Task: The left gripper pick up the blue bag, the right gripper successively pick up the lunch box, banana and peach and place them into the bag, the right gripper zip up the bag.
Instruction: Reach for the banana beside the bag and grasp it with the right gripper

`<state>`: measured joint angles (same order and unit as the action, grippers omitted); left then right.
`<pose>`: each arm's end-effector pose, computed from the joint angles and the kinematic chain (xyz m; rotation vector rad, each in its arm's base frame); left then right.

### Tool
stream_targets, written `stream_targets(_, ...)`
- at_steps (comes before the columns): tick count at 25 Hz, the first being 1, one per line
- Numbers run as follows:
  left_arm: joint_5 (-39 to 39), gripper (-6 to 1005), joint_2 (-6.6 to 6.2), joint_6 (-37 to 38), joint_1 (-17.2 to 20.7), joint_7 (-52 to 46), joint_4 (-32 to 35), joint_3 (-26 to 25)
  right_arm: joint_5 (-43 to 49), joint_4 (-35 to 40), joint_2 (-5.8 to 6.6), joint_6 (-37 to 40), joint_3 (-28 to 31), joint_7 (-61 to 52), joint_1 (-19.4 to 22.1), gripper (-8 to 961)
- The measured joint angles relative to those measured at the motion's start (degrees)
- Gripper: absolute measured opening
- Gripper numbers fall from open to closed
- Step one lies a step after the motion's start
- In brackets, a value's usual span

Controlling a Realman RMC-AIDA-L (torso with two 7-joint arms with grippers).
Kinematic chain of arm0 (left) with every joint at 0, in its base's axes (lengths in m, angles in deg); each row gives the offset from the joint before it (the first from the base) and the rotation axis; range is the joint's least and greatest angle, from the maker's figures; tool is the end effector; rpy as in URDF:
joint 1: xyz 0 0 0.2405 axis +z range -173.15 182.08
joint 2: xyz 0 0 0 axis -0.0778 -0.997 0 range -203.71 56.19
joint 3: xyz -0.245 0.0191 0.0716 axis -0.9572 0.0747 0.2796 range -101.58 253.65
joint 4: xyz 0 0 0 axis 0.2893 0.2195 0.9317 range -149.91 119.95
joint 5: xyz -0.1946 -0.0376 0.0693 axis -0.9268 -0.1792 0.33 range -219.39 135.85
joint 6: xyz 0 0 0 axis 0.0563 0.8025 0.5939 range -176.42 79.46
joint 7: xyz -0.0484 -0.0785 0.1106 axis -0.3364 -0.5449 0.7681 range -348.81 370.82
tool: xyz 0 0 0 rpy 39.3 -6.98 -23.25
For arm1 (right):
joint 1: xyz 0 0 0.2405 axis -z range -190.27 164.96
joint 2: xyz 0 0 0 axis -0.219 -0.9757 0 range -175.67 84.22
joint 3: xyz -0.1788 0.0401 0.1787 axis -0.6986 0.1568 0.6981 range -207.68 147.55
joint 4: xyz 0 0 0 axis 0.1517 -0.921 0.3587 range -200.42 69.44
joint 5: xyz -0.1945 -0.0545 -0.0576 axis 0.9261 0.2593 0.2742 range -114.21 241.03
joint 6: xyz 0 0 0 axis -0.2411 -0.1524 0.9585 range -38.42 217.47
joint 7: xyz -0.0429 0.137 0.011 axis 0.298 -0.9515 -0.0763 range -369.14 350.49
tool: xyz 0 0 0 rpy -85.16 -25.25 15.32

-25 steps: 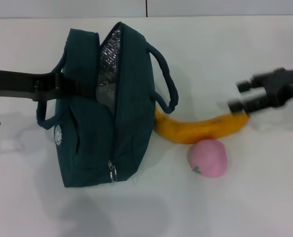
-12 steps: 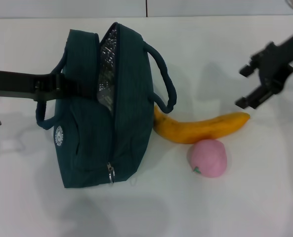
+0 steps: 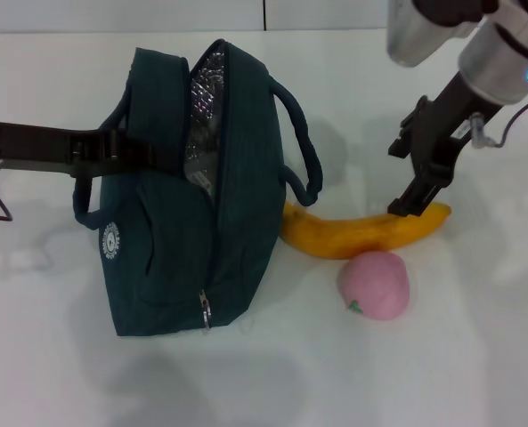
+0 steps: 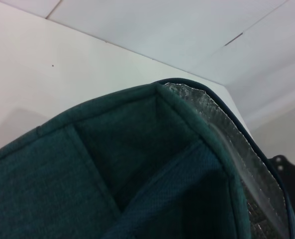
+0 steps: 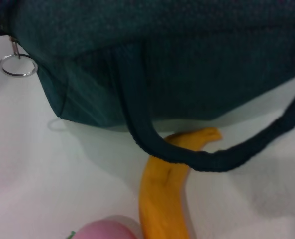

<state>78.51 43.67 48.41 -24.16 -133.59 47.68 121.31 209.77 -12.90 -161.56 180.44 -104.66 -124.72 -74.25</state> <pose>-0.2334 0.3381 0.0607 -2.4376 -1.6945 -0.5313 0.0967 0.4102 -0.0147 -2.9543 0.0726 -0.7004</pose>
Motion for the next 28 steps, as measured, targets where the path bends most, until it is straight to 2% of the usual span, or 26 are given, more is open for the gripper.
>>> stream_targets(14,-0.1,34,0.31,0.0,-0.5,-0.1,-0.1,0.3,-9.4,-12.0,-0.25,-6.9,-1.9,0.3,-3.0,840)
stream_targets(22,-0.1,34,0.36,0.0,-0.6,0.0,-0.5,0.2,-13.5,-14.4,-0.34,-11.4,-9.4,0.3,-3.1,827)
stream_targets(28,0.0,34,0.57,0.0,-0.7,0.0,-0.6,0.3,-15.3,-17.3,-0.36,-14.2,-10.9,0.1,-3.3,823)
